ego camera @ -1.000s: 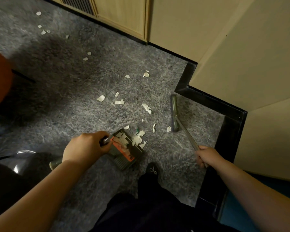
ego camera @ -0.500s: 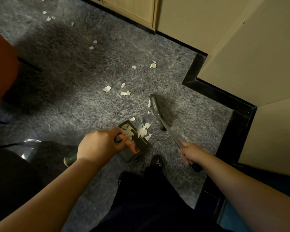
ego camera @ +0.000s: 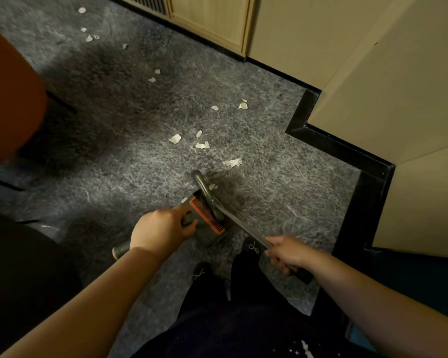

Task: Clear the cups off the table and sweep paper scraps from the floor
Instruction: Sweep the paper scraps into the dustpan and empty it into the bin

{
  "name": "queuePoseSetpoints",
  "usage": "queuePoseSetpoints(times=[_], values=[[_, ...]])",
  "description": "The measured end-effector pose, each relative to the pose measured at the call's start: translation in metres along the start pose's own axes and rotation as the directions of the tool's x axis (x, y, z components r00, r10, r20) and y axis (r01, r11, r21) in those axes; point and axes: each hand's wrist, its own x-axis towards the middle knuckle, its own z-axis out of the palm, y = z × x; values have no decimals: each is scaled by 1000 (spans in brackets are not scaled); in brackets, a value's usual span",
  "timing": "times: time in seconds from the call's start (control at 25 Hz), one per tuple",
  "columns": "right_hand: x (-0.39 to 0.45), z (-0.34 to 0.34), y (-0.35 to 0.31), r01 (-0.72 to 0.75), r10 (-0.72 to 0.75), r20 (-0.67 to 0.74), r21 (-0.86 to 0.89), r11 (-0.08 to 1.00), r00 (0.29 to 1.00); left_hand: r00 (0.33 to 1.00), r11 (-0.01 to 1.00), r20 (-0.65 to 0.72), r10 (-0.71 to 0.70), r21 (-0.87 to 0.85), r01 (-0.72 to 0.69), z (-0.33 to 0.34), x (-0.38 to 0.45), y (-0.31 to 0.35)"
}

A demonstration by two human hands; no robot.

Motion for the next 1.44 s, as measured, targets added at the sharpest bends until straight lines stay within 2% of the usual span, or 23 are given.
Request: queuePoseSetpoints(times=[0.16,0.32,0.48,0.96,1.2,1.44], values=[[-19,16,2,32,-28,-67,56,998,997,1000,999,-24,-14,-34,13,-6,2,-18],[-31,24,2,69,-53,-132,115,991,990,992,995,-117,-51,-94,40,-14,-17,-39],[-28,27,-8,85,-43,-197,209,974,979,985,995,-152,-80,-77,69,-29,-34,-63],[-9,56,-44,103,-48,-247,213,972,968,965,984,-190,-180,-42,175,-41,-71,-151],[-4,51,-41,93,-35,-254,220,971,967,956,969,-163,-244,-61,238,-38,-55,-166],[9,35,-47,87,-28,-258,222,971,966,944,957,-169,-283,-110,267,-34,-15,-149]])
